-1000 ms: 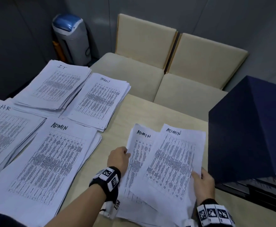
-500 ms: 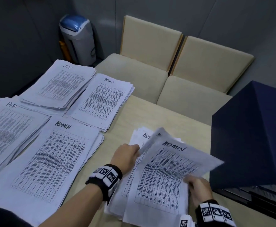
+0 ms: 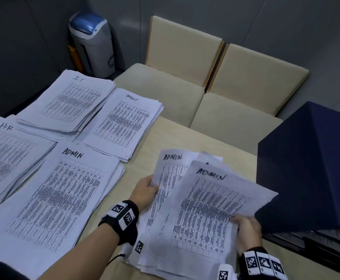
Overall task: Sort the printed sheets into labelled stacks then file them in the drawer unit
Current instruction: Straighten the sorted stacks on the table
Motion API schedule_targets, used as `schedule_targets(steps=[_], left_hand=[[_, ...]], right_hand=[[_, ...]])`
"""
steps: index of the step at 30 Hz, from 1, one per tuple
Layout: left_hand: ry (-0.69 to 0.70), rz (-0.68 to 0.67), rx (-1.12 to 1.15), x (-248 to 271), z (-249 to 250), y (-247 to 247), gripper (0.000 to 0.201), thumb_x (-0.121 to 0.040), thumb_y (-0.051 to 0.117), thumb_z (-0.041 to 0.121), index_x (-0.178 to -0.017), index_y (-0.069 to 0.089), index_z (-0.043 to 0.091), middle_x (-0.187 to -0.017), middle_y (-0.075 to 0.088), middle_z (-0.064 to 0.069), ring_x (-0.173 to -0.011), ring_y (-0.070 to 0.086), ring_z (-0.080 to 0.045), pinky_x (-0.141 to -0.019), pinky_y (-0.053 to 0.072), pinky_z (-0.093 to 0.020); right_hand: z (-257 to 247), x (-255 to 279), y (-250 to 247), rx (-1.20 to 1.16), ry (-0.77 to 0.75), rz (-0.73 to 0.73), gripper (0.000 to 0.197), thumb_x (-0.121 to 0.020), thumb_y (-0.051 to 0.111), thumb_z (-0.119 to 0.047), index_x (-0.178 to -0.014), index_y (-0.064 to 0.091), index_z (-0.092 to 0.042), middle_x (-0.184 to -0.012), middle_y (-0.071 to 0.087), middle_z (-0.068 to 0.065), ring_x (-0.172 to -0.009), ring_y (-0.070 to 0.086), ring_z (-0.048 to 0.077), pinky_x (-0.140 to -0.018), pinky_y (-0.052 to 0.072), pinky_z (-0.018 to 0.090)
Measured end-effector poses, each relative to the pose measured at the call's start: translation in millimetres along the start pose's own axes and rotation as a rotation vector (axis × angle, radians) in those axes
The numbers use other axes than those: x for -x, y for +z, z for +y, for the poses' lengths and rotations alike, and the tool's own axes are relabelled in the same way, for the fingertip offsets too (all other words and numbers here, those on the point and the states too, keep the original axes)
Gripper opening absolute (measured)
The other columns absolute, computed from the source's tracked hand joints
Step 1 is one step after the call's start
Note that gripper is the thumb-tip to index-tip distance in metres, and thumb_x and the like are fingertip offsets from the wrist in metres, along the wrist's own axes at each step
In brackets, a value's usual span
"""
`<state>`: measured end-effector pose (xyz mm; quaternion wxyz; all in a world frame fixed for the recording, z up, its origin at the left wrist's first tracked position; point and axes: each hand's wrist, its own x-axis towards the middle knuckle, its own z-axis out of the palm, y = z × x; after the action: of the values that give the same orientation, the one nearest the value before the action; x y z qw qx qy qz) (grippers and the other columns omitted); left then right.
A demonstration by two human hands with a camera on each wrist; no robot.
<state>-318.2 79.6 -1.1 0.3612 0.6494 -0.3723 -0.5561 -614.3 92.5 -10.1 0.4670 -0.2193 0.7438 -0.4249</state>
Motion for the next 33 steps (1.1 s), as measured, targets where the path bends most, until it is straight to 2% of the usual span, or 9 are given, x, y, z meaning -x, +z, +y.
schedule_targets(steps=[4, 6, 8, 10, 13, 19, 23, 28, 33], left_hand=[[0.022, -0.039, -0.058, -1.2, 7.5, 2.9, 0.044, -0.083, 0.038, -0.017, -0.091, 0.074, 0.005, -0.076, 0.072, 0.0, -0.063, 0.064, -0.011, -0.056, 0.051, -0.019], [0.021, -0.121, 0.011, -0.7, 12.0, 8.2, 0.046, -0.079, 0.036, -0.02, -0.088, 0.076, -0.001, -0.083, 0.076, -0.006, -0.074, 0.071, -0.011, -0.064, 0.054, -0.018], [0.002, -0.118, 0.035, -7.1, 5.4, 13.7, 0.05, -0.079, 0.036, -0.022, -0.098, 0.074, 0.004, -0.101, 0.076, -0.008, -0.095, 0.071, -0.017, -0.083, 0.057, -0.03], [-0.008, 0.049, -0.102, -14.1, -1.5, 16.8, 0.044, -0.083, 0.04, -0.017, -0.109, 0.065, 0.008, -0.11, 0.069, -0.008, -0.101, 0.065, -0.022, -0.091, 0.052, -0.032], [-0.02, 0.259, -0.44, -18.0, -14.0, 19.0, 0.029, -0.086, 0.056, 0.003, -0.115, 0.056, 0.008, -0.111, 0.062, -0.006, -0.098, 0.061, -0.022, -0.083, 0.048, -0.03], [0.048, 0.106, -0.73, -15.2, -18.9, 30.2, 0.022, -0.088, 0.063, 0.022, -0.073, 0.047, 0.019, -0.072, 0.053, 0.003, -0.071, 0.05, -0.021, -0.06, 0.036, -0.027], [0.144, 0.021, -0.381, -10.3, -19.0, 27.9, 0.025, -0.093, 0.062, 0.009, -0.076, 0.046, 0.019, -0.061, 0.046, 0.007, -0.058, 0.038, -0.014, -0.057, 0.033, -0.027], [0.128, -0.181, 0.032, -0.8, -2.0, 13.4, 0.039, -0.078, 0.039, -0.026, -0.08, 0.057, 0.01, -0.065, 0.055, -0.002, -0.061, 0.052, -0.015, -0.056, 0.041, -0.02], [0.058, 0.283, -0.516, -14.1, -14.7, 1.8, 0.021, -0.082, 0.056, 0.004, -0.099, 0.059, 0.017, -0.099, 0.063, -0.002, -0.091, 0.062, -0.023, -0.079, 0.052, -0.033]], right_hand=[[-3.9, 1.5, 8.6, -0.092, 0.075, -0.171, 0.017, -0.078, 0.075, -0.004, -0.095, 0.074, -0.003, -0.097, 0.074, 0.015, -0.096, 0.066, 0.036, -0.086, 0.049, 0.039], [-11.0, 9.6, 9.4, -0.13, 0.141, -0.271, 0.013, -0.08, 0.08, -0.018, -0.087, 0.074, -0.008, -0.079, 0.075, 0.008, -0.09, 0.062, 0.033, -0.08, 0.049, 0.037], [-9.7, 13.6, 6.9, -0.072, 0.16, -0.258, 0.033, -0.097, 0.06, -0.004, -0.066, 0.07, -0.012, -0.057, 0.071, 0.001, -0.085, 0.066, 0.029, -0.07, 0.048, 0.028], [0.2, 10.0, 5.1, -0.047, 0.118, -0.138, 0.032, -0.097, 0.048, 0.007, -0.076, 0.067, -0.007, -0.076, 0.074, 0.017, -0.088, 0.069, 0.031, -0.071, 0.048, 0.028], [20.6, -4.5, 3.5, -0.029, 0.113, 0.025, 0.031, -0.075, 0.064, -0.006, -0.106, 0.067, -0.005, -0.112, 0.069, 0.023, -0.106, 0.063, 0.038, -0.084, 0.048, 0.042], [17.5, 2.9, 1.1, -0.125, 0.235, -0.062, 0.041, -0.068, 0.06, 0.001, -0.109, 0.063, 0.004, -0.114, 0.065, 0.027, -0.105, 0.063, 0.04, -0.091, 0.051, 0.048], [7.1, 5.9, -4.4, -0.117, 0.211, -0.073, 0.013, -0.082, 0.048, 0.014, -0.084, 0.056, 0.004, -0.082, 0.059, 0.017, -0.072, 0.057, 0.031, -0.066, 0.046, 0.037], [11.2, -2.7, -5.8, -0.127, 0.172, -0.084, 0.014, -0.083, 0.053, 0.016, -0.078, 0.058, 0.004, -0.081, 0.061, 0.015, -0.087, 0.057, 0.032, -0.068, 0.047, 0.038], [7.8, 6.2, -2.5, -0.142, 0.142, -0.064, 0.014, -0.082, 0.055, 0.016, -0.088, 0.063, 0.006, -0.072, 0.069, 0.016, -0.071, 0.063, 0.029, -0.063, 0.048, 0.034]])
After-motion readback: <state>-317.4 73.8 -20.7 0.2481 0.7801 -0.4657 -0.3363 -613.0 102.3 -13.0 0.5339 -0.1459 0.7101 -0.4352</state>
